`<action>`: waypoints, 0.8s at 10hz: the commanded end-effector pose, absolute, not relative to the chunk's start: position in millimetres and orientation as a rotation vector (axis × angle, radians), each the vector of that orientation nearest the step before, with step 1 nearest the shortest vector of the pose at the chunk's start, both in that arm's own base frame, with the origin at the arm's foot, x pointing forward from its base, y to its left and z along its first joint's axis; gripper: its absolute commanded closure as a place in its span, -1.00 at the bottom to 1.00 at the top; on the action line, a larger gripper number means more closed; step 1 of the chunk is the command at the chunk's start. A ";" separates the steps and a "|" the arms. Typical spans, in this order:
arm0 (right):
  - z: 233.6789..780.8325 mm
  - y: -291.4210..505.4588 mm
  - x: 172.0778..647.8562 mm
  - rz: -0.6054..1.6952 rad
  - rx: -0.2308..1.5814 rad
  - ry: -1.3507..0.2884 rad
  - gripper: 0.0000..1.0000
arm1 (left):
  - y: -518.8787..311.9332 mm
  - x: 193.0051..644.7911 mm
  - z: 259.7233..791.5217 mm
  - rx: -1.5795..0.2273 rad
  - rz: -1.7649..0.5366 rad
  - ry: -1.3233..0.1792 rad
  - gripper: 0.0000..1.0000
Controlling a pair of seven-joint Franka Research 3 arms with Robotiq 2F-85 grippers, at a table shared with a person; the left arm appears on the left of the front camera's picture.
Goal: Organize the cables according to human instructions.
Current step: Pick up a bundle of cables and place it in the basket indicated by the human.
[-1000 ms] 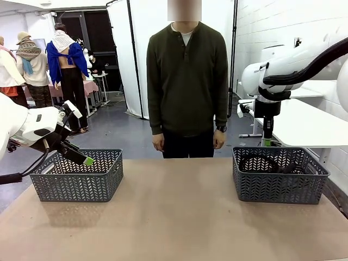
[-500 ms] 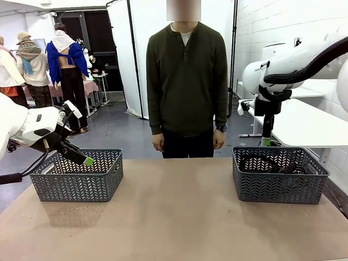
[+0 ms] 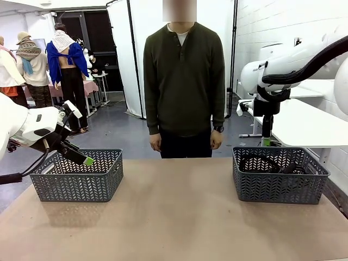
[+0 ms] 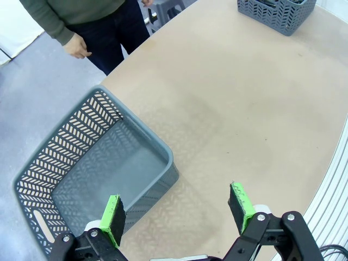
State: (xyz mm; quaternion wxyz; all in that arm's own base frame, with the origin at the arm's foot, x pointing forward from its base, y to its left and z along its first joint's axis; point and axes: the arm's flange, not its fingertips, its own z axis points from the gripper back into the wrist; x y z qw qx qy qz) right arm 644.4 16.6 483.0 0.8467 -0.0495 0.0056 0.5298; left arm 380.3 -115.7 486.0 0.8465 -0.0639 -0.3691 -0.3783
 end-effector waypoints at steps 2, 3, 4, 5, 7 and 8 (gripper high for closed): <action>483.8 14.0 641.6 1.112 -0.100 0.001 -1.00 | -114.8 381.2 485.4 -0.143 -0.781 -0.780 -1.00; 483.8 14.0 641.6 1.112 -0.100 0.001 -1.00 | -114.8 381.2 485.4 -0.143 -0.781 -0.780 -1.00; 483.8 14.0 641.6 1.112 -0.100 0.001 -1.00 | -114.8 381.2 485.4 -0.143 -0.781 -0.780 -1.00; 483.8 14.0 641.6 1.112 -0.100 0.001 -1.00 | -114.8 381.2 485.4 -0.143 -0.781 -0.780 -1.00; 483.8 14.0 641.6 1.112 -0.100 0.001 -1.00 | -114.8 381.2 485.4 -0.143 -0.781 -0.780 -1.00; 483.8 14.0 641.6 1.112 -0.100 0.001 -1.00 | -114.8 381.2 485.4 -0.143 -0.781 -0.780 -1.00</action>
